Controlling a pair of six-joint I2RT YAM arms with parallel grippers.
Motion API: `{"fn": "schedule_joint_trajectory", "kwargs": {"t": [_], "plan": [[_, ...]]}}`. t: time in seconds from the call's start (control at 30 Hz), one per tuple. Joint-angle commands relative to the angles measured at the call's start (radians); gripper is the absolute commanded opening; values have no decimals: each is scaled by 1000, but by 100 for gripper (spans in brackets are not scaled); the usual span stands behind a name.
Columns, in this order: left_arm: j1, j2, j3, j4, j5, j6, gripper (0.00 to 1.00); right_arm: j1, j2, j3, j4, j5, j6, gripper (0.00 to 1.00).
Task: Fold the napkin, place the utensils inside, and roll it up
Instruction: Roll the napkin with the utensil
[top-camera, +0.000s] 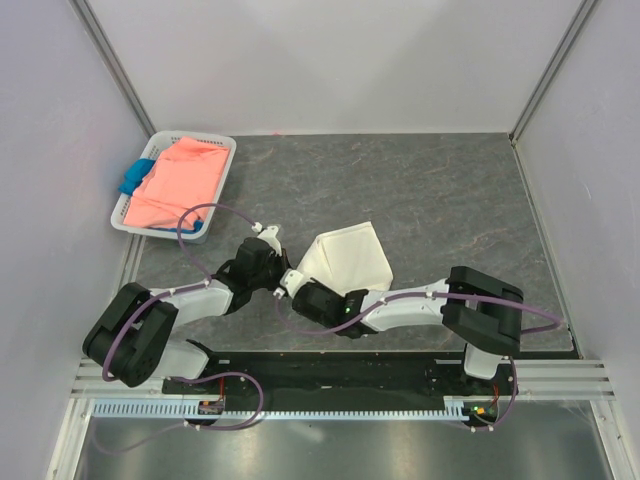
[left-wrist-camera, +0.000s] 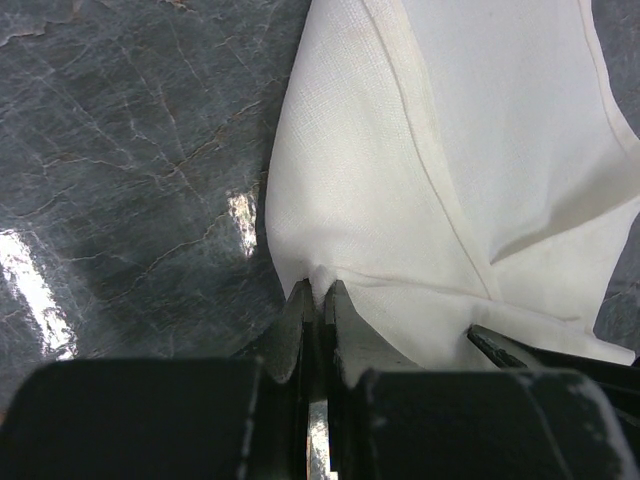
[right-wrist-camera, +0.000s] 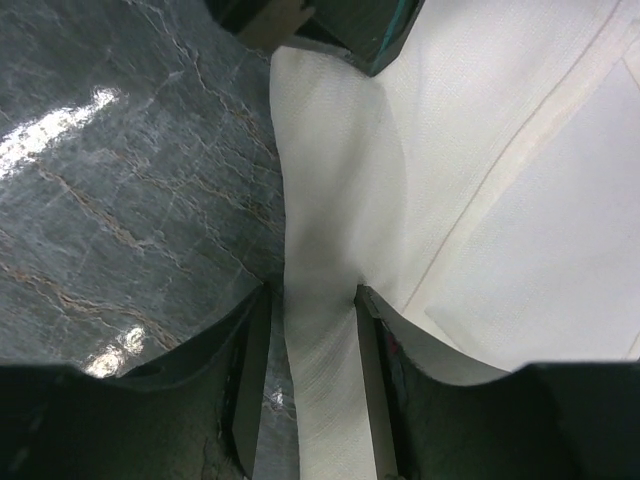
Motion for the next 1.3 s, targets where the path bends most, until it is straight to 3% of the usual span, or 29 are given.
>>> {"fn": "schedule_joint_trajectory", "kwargs": {"t": [0.0, 0.07, 0.17, 0.37, 0.47, 0.63, 0.8, 1.03, 1.27], "plan": [[5, -2, -9, -26, 18, 52, 7, -43, 42, -31, -25, -122, 22, 46], [5, -14, -17, -15, 26, 48, 11, -55, 54, -34, -37, -162, 27, 42], [5, -47, -27, -19, 6, 31, 26, -78, 77, -34, -53, -251, 36, 36], [5, -143, -47, -114, -132, -79, 76, -107, 129, -17, -105, -422, 46, 23], [5, -205, -70, -136, -167, -118, 86, -127, 125, -14, -120, -530, 62, 18], [5, -327, -103, -226, -290, -171, 90, -166, 81, -25, -128, -692, 82, 13], [5, -523, -179, -239, -311, -192, 91, -216, 56, -19, -126, -886, 94, 12], [5, -714, -290, -124, -117, -107, 92, -299, 94, 9, -126, -1107, 120, 11], [3, -668, -328, 5, 24, -70, 91, -397, 154, 38, -132, -1319, 151, 11]]}}
